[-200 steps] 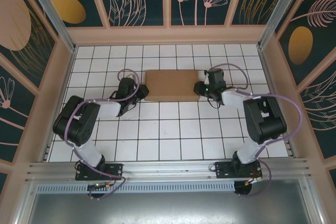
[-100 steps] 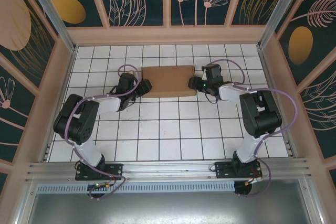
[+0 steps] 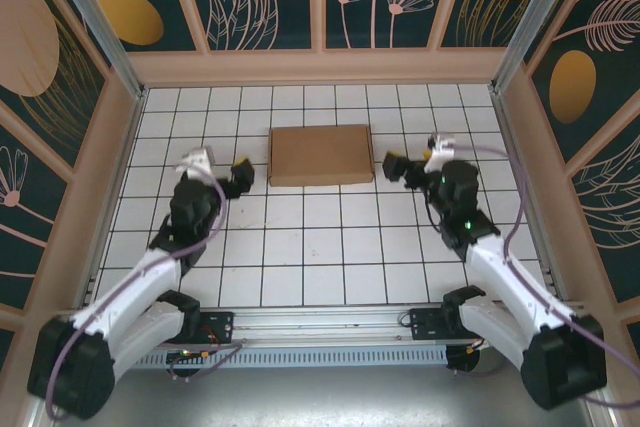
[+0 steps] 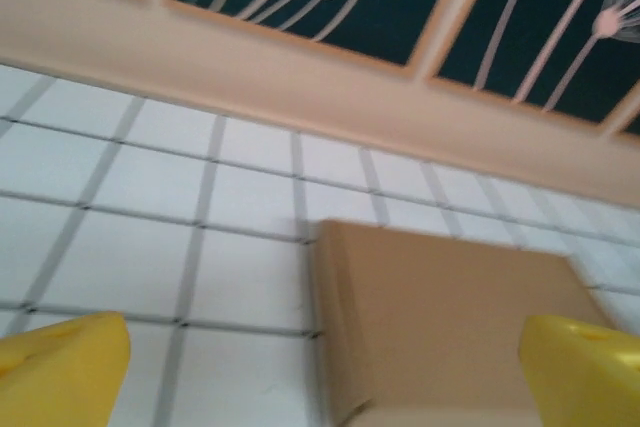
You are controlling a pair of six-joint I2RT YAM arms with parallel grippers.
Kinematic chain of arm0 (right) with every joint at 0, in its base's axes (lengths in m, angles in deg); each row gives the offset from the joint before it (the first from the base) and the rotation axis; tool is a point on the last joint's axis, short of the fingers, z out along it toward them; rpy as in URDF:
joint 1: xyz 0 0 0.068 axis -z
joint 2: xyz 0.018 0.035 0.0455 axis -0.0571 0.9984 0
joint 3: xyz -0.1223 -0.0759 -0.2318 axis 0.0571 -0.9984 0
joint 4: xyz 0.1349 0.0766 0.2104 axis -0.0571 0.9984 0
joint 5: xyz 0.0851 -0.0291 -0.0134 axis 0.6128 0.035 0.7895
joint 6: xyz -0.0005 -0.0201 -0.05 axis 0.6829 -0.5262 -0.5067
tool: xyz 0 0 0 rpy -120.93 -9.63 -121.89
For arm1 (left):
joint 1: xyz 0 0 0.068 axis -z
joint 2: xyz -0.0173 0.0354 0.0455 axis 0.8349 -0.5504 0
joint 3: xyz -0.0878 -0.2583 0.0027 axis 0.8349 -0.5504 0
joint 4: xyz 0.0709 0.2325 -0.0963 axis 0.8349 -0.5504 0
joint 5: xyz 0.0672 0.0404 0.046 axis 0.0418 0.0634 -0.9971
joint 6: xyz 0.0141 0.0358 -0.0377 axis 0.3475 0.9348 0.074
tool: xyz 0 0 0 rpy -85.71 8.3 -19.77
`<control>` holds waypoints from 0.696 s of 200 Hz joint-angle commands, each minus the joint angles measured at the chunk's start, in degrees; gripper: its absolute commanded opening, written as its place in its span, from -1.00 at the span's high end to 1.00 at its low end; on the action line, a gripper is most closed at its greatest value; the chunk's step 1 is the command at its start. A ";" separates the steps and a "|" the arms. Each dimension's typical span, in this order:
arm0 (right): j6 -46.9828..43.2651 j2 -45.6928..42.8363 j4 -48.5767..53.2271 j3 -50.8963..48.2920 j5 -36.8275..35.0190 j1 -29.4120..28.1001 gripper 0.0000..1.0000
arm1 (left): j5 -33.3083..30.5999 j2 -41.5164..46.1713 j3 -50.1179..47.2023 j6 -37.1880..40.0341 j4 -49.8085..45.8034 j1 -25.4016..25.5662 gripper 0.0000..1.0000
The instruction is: Fold the paper box
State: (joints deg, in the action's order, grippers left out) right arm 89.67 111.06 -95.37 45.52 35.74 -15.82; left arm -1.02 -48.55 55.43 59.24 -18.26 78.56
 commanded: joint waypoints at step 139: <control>-13.92 29.11 -69.30 -24.06 -2.54 18.03 -0.98 | -10.66 -24.75 -11.93 17.69 47.94 -13.14 -0.98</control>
State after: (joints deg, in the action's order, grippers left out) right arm 74.52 132.56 -146.45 19.53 30.97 0.99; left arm -16.84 -66.54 37.84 74.76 18.90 67.11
